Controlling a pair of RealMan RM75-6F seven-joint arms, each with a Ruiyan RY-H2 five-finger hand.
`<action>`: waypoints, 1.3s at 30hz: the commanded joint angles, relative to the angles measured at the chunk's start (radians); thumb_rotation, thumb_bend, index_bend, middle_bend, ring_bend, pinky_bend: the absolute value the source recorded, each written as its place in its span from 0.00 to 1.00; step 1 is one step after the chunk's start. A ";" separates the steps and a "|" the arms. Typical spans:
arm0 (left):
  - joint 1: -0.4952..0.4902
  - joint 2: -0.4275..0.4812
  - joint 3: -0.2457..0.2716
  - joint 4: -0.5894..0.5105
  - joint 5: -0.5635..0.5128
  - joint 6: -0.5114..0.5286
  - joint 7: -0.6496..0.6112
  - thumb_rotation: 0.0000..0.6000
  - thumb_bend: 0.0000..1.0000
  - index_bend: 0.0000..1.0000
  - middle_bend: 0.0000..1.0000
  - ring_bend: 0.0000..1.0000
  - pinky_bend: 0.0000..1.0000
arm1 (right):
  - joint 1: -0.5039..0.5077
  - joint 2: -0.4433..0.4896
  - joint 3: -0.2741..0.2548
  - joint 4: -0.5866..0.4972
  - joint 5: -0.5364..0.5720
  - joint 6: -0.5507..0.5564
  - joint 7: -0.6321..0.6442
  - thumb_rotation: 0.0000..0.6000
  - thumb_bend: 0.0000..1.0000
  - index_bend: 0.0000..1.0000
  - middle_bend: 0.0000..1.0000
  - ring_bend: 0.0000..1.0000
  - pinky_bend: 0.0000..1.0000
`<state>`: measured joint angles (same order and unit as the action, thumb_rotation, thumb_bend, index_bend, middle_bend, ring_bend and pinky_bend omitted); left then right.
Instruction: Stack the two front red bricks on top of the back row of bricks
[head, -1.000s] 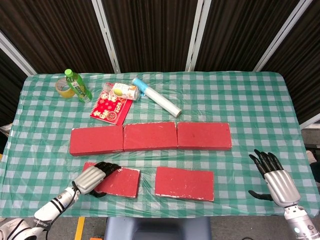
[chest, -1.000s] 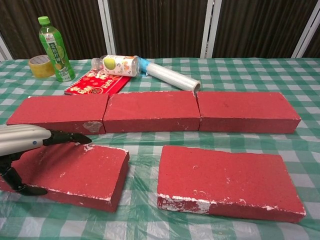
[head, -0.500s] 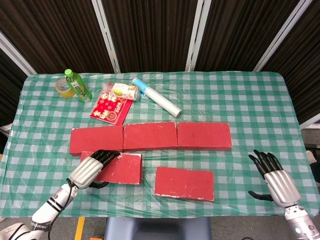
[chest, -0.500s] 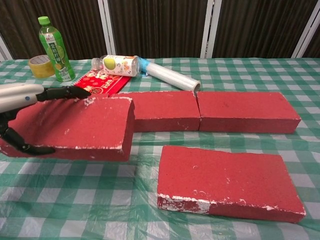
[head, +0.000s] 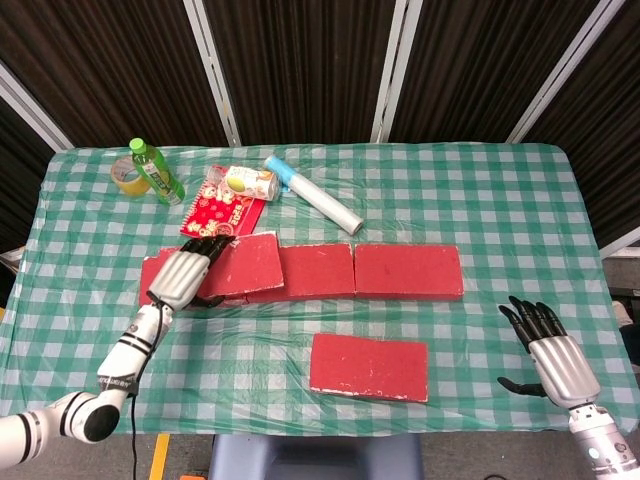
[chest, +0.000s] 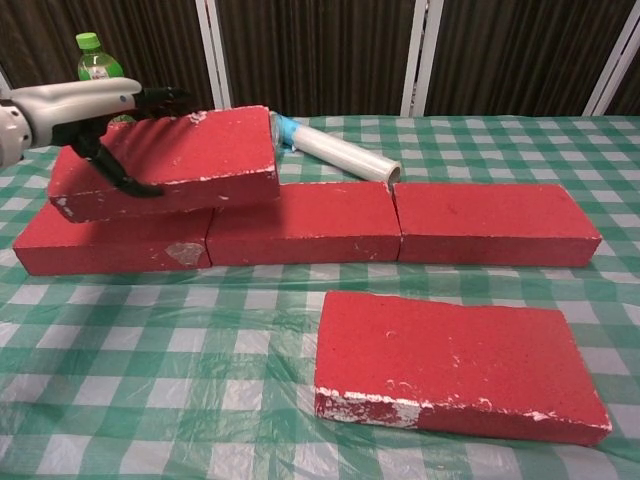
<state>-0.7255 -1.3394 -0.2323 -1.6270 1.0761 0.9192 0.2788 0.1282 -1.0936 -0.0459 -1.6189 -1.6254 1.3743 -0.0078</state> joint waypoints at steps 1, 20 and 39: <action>-0.046 -0.032 -0.027 0.049 -0.057 -0.044 0.030 1.00 0.28 0.00 0.53 0.72 0.76 | 0.003 0.000 0.003 0.001 0.008 -0.007 0.000 1.00 0.13 0.00 0.00 0.00 0.00; -0.141 -0.121 0.000 0.157 -0.087 -0.106 0.010 1.00 0.28 0.00 0.52 0.71 0.74 | 0.009 0.003 0.016 0.006 0.042 -0.020 0.003 1.00 0.13 0.00 0.00 0.00 0.00; -0.160 -0.109 0.030 0.147 -0.130 -0.116 0.017 1.00 0.28 0.00 0.48 0.61 0.67 | 0.009 0.001 0.015 0.004 0.042 -0.020 -0.004 1.00 0.13 0.00 0.00 0.00 0.00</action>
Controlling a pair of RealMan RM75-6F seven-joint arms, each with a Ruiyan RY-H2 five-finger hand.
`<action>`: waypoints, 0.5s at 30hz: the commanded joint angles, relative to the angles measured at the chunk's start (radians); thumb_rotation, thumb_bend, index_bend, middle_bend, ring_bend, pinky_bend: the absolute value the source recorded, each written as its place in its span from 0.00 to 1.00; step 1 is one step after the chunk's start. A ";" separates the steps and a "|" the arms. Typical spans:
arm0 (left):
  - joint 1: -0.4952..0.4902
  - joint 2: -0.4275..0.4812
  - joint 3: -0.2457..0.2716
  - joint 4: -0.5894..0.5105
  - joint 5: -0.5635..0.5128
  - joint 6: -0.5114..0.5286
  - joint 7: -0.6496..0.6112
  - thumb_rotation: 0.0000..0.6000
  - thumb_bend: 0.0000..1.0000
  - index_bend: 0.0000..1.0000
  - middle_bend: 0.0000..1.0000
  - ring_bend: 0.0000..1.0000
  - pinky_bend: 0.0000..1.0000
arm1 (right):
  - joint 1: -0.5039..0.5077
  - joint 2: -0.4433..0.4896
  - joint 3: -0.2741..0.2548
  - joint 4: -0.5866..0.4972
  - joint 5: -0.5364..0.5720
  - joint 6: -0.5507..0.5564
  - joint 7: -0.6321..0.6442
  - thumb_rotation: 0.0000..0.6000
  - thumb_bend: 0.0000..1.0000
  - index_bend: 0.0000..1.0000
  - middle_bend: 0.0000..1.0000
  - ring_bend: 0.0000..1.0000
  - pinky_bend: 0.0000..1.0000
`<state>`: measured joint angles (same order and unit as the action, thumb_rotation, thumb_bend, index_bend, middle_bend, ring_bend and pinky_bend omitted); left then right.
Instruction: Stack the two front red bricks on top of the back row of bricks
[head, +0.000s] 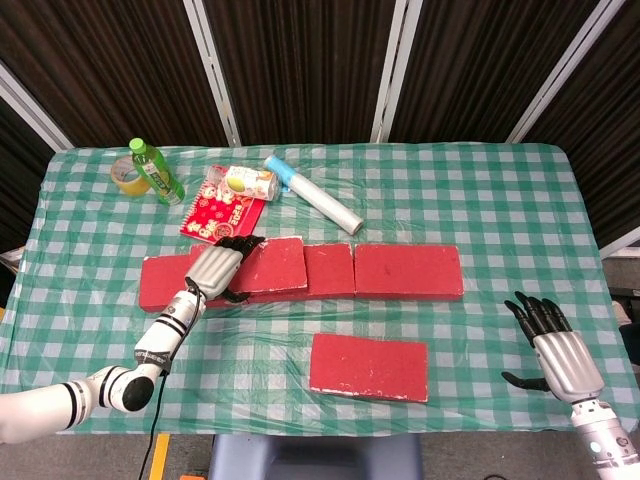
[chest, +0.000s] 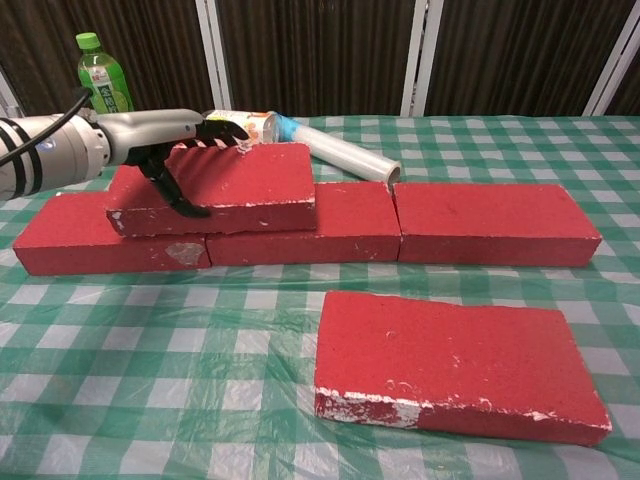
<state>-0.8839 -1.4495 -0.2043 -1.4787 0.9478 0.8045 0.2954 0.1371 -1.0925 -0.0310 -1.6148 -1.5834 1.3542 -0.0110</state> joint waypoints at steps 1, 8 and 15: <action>-0.003 0.003 0.004 -0.002 -0.004 -0.004 -0.001 1.00 0.28 0.00 0.48 0.60 0.66 | 0.000 -0.001 0.000 0.000 0.000 0.000 -0.002 1.00 0.13 0.00 0.00 0.00 0.00; -0.010 0.010 0.011 -0.004 -0.020 -0.018 -0.007 1.00 0.28 0.00 0.43 0.45 0.56 | 0.000 -0.002 0.000 -0.002 0.002 -0.001 -0.008 1.00 0.13 0.00 0.00 0.00 0.00; -0.018 0.018 0.020 -0.001 -0.041 -0.035 -0.010 1.00 0.27 0.00 0.38 0.39 0.51 | 0.000 -0.003 0.001 -0.003 0.004 -0.002 -0.010 1.00 0.13 0.00 0.00 0.00 0.00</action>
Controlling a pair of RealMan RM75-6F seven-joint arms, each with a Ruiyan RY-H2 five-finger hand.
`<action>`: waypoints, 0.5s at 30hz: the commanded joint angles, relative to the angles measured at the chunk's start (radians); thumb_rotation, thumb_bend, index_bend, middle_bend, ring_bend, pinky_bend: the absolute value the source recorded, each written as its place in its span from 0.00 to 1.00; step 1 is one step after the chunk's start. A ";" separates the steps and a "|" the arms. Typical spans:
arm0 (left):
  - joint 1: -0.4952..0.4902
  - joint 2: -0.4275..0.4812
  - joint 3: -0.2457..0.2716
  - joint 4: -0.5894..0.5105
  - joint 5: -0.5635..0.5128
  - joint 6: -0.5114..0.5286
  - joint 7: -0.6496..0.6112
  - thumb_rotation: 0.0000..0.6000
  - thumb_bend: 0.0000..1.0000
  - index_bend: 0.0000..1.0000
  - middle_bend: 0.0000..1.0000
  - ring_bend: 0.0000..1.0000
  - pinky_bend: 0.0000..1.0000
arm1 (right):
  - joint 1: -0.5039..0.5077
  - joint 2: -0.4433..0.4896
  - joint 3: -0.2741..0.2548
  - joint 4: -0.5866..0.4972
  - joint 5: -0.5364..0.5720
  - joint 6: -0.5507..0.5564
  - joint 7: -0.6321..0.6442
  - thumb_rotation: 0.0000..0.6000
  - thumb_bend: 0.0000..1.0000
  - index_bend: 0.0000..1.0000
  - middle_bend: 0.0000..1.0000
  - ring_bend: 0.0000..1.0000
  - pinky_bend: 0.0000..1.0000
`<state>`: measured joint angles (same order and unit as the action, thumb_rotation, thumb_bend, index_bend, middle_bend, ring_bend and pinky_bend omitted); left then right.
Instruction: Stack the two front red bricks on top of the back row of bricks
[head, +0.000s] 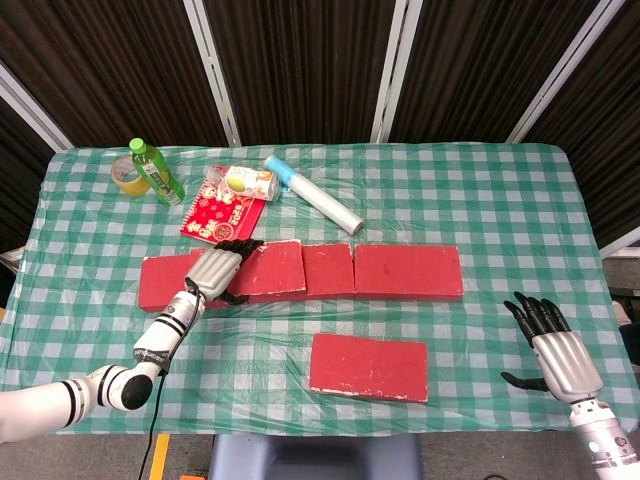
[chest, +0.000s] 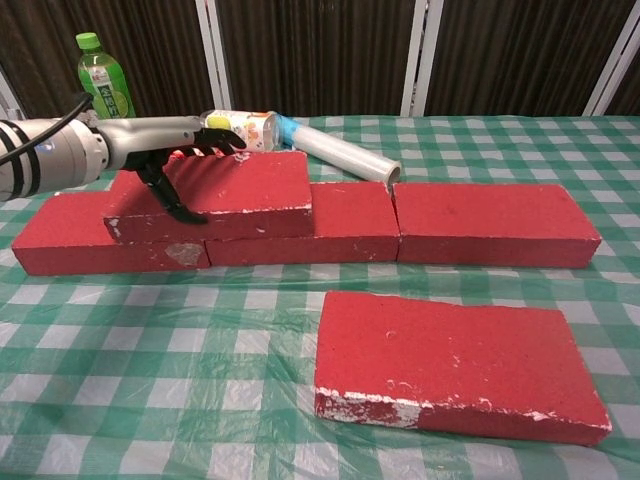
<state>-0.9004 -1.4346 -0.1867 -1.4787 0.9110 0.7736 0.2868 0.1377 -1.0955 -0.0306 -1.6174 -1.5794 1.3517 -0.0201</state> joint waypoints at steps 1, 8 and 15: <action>-0.004 0.005 0.003 -0.002 -0.007 -0.005 -0.001 1.00 0.27 0.00 0.37 0.37 0.49 | 0.000 0.000 0.000 0.000 0.001 0.001 -0.001 1.00 0.13 0.00 0.00 0.00 0.00; -0.010 0.018 0.013 -0.008 -0.009 -0.016 -0.003 1.00 0.28 0.00 0.23 0.21 0.36 | 0.000 -0.001 0.000 -0.002 0.003 -0.001 -0.007 1.00 0.13 0.00 0.00 0.00 0.00; -0.017 0.024 0.017 -0.012 -0.015 -0.024 -0.012 1.00 0.29 0.00 0.13 0.11 0.25 | 0.000 -0.002 0.001 -0.002 0.005 -0.001 -0.008 1.00 0.13 0.00 0.00 0.00 0.00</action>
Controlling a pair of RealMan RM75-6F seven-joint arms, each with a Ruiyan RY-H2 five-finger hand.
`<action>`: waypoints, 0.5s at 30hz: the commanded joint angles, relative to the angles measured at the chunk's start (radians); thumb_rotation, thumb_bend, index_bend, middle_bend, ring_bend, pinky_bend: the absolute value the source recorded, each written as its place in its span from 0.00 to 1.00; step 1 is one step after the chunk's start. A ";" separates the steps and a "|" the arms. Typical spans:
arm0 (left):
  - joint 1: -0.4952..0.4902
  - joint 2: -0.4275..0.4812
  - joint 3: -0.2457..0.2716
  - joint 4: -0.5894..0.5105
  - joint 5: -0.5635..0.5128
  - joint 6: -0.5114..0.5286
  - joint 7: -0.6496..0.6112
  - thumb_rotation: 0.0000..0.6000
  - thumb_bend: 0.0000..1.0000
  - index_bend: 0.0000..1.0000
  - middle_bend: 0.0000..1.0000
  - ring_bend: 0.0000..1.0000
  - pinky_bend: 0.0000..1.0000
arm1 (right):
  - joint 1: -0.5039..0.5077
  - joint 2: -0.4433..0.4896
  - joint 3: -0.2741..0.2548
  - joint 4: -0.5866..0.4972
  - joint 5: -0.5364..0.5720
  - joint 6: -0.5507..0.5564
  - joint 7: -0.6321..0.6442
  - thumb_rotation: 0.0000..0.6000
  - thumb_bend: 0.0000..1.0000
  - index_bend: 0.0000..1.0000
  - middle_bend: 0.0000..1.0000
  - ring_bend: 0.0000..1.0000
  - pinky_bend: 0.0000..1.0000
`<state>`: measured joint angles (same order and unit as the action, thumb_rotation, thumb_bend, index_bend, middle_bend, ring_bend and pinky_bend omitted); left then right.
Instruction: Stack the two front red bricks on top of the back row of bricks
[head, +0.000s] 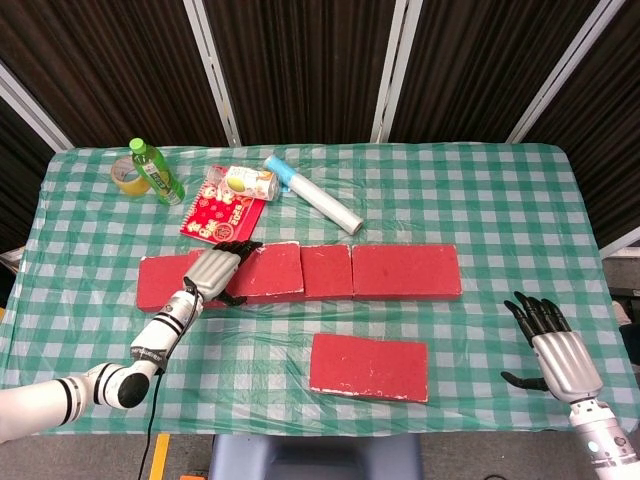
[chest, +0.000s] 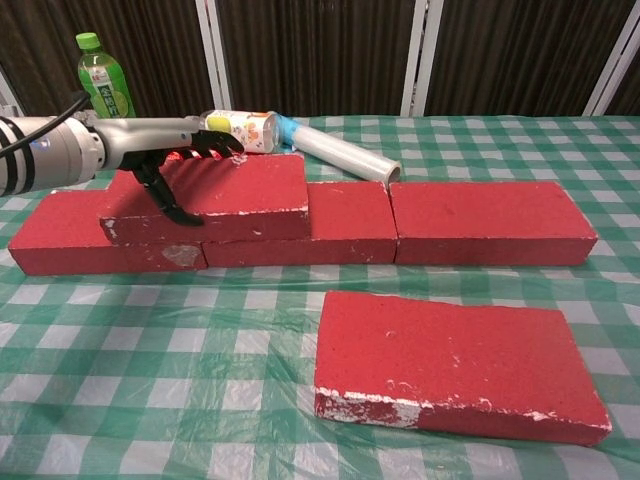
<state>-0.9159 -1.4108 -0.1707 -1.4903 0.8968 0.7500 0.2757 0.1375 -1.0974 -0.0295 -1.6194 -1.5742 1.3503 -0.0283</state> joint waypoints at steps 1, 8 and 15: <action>-0.002 0.002 0.002 -0.002 -0.002 -0.002 -0.003 1.00 0.28 0.00 0.12 0.10 0.24 | 0.000 0.000 0.000 0.000 0.000 0.000 0.000 1.00 0.13 0.00 0.00 0.00 0.00; -0.007 0.009 0.005 -0.007 -0.002 -0.006 -0.011 1.00 0.27 0.00 0.01 0.00 0.13 | 0.000 0.001 0.001 -0.001 0.002 0.001 -0.001 1.00 0.13 0.00 0.00 0.00 0.00; -0.007 0.012 0.010 -0.003 0.005 -0.011 -0.028 1.00 0.26 0.00 0.00 0.00 0.07 | -0.002 0.001 0.001 -0.002 0.002 0.004 -0.002 1.00 0.13 0.00 0.00 0.00 0.00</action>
<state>-0.9228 -1.3996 -0.1619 -1.4944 0.9029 0.7414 0.2491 0.1356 -1.0960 -0.0286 -1.6218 -1.5725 1.3539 -0.0300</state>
